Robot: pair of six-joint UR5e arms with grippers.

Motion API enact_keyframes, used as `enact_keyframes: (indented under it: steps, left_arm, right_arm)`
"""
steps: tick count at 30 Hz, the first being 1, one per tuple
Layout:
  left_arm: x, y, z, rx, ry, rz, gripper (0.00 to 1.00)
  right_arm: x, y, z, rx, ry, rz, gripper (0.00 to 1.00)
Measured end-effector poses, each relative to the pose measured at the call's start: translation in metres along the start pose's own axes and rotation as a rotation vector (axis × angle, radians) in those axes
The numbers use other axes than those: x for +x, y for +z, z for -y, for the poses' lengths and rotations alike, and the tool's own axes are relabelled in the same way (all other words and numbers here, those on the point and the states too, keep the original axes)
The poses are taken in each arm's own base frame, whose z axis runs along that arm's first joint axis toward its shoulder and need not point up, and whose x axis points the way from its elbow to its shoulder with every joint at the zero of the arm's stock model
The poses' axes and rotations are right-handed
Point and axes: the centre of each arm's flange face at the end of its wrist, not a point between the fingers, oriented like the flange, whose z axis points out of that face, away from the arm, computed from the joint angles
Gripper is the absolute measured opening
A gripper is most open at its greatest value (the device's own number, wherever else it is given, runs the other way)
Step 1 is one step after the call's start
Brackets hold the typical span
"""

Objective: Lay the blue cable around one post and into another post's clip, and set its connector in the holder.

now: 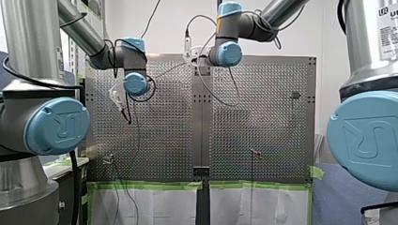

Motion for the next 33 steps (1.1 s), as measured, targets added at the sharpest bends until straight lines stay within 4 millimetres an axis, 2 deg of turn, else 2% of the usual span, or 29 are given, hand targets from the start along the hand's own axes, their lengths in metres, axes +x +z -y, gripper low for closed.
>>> enact_keyframes:
  steps: [10,22,33]
  left_arm:
    - [-0.042,0.010,-0.011,0.009,-0.091,0.017,0.00]
    - [-0.103,0.023,-0.018,0.032,-0.152,0.065,0.00]
    - [-0.149,0.056,-0.019,0.058,-0.195,0.156,0.00]
  right_arm:
    - [0.005,0.004,0.010,0.025,0.004,-0.012,0.00]
    - [-0.008,0.027,0.030,0.071,0.010,-0.008,0.00]
    - [0.014,0.048,0.040,0.098,0.019,-0.044,0.00]
